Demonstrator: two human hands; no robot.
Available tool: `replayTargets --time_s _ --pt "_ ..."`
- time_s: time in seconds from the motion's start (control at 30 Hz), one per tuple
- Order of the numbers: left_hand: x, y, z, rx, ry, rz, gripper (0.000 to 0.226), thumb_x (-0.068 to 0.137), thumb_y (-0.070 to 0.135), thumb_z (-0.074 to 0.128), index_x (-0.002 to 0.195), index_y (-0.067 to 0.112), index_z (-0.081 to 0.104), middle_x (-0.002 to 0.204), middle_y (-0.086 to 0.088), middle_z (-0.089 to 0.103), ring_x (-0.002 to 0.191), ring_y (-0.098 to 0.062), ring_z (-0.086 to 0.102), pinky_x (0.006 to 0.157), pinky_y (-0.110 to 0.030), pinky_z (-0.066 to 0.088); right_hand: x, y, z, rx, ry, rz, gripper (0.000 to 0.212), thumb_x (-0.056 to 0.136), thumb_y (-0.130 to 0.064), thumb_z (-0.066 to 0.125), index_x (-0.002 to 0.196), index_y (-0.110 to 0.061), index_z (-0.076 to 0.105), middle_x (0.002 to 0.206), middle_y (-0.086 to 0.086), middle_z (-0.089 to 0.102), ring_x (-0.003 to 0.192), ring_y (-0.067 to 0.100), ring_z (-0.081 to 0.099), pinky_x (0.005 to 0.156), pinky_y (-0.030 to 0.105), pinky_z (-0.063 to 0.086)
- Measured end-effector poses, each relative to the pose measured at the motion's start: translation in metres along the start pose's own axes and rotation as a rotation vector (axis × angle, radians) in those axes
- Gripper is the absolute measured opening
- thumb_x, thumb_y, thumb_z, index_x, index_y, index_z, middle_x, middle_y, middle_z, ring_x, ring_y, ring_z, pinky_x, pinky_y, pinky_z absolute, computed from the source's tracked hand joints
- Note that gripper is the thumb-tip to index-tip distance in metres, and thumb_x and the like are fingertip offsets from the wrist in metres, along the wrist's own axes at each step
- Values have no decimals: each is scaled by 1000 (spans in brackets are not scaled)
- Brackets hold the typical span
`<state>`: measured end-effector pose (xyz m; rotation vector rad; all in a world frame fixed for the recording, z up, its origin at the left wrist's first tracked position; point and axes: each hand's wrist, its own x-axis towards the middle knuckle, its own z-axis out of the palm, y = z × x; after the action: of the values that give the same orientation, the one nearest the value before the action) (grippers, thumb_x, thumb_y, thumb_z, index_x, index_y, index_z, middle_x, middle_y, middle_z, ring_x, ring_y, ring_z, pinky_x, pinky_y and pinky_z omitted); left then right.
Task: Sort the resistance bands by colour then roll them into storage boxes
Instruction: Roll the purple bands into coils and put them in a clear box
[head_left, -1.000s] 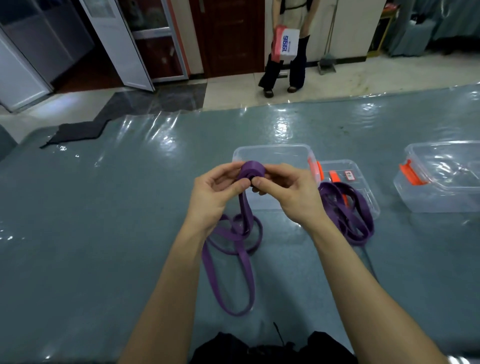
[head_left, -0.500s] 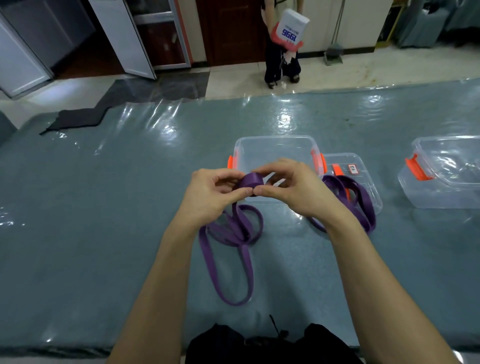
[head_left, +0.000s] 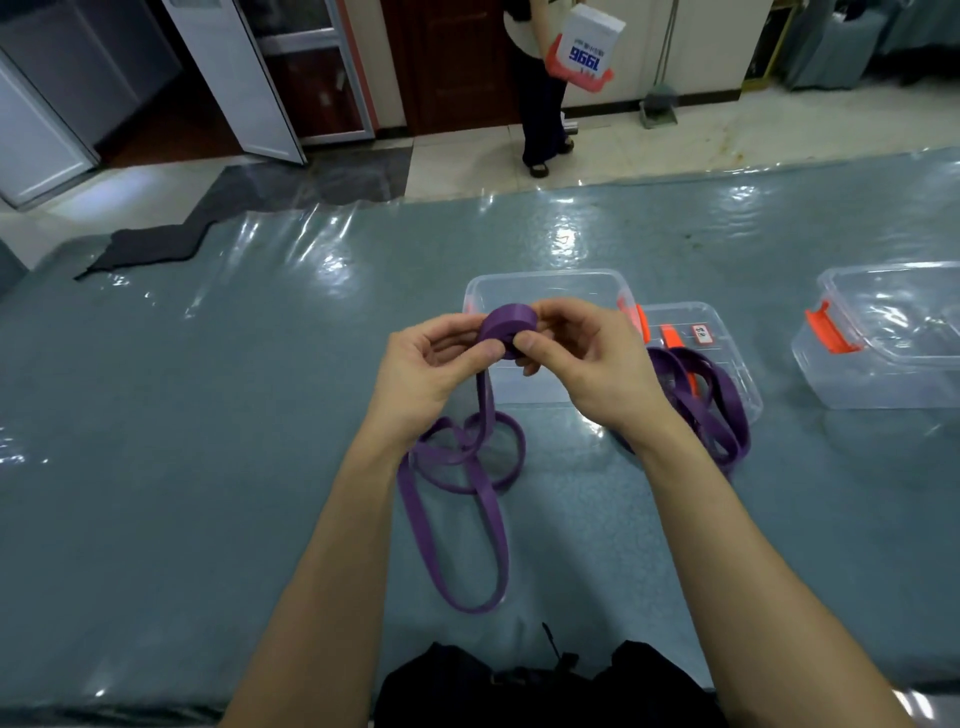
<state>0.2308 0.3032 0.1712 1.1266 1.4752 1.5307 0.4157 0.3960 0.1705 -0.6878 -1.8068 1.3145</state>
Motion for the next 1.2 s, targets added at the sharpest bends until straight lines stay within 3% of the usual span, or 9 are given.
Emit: replayTargets --time_s 0.2,0.37,0.47,0.6,0.7,0.8,0.97,1.1,1.2 --pt "3 8 -3 112 -44 35 26 88 3 85 111 14 80 101 -6 84 95 -21 81 95 -32 64 -6 6 4 194 -34 122 25 98 1 73 122 4 70 97 22 79 81 27 76 90 40 62" --pt "15 21 -22 638 -284 188 20 93 21 84 112 23 82 97 3 82 92 -19 78 92 -43 62 1 0 -12 -287 -190 141 34 88 -25 88 120 -26 78 97 -4 79 82 21 75 88 50 62" --pt "23 31 -19 887 -345 309 24 93 34 73 114 23 78 98 8 79 92 -18 75 89 -48 60 0 1 -5 -358 -156 37 21 90 -25 86 110 -23 80 91 -1 77 84 21 73 86 52 59" --pt "23 31 -17 396 -204 163 35 87 23 89 120 21 78 109 1 82 105 -17 78 98 -34 61 -3 2 -6 53 18 57 26 90 -12 84 116 -12 79 93 22 77 84 32 76 93 56 60" --pt "18 18 -4 37 -99 42 40 81 18 86 120 12 77 110 -8 83 105 -22 79 97 -30 60 -3 -3 -4 162 72 51 27 93 -8 81 120 -7 78 95 23 79 82 27 75 94 46 62" --pt "13 10 7 -102 -55 -38 41 77 17 86 116 9 78 106 -13 83 97 -27 80 94 -34 63 -6 -6 -1 193 81 80 28 94 -5 79 122 -3 76 96 25 79 83 25 74 91 36 61" --pt "11 20 -7 267 -187 56 28 84 9 90 110 13 83 98 -6 84 94 -24 81 94 -36 65 -9 -12 -25 -132 -84 166 35 84 -27 91 117 -21 80 105 -2 79 78 22 74 86 25 60" --pt "19 39 -8 729 -405 214 22 85 37 87 104 26 85 84 0 81 80 -24 79 79 -48 63 -9 -24 -24 -320 -164 120 27 86 -29 90 111 -28 80 80 -28 72 68 6 66 70 20 51" --pt "25 56 -9 877 -474 235 22 87 40 86 105 27 85 85 5 81 81 -15 77 79 -45 63 -9 -32 -22 -473 -239 75 16 90 -31 86 104 -29 78 79 -32 70 71 6 70 72 12 48"
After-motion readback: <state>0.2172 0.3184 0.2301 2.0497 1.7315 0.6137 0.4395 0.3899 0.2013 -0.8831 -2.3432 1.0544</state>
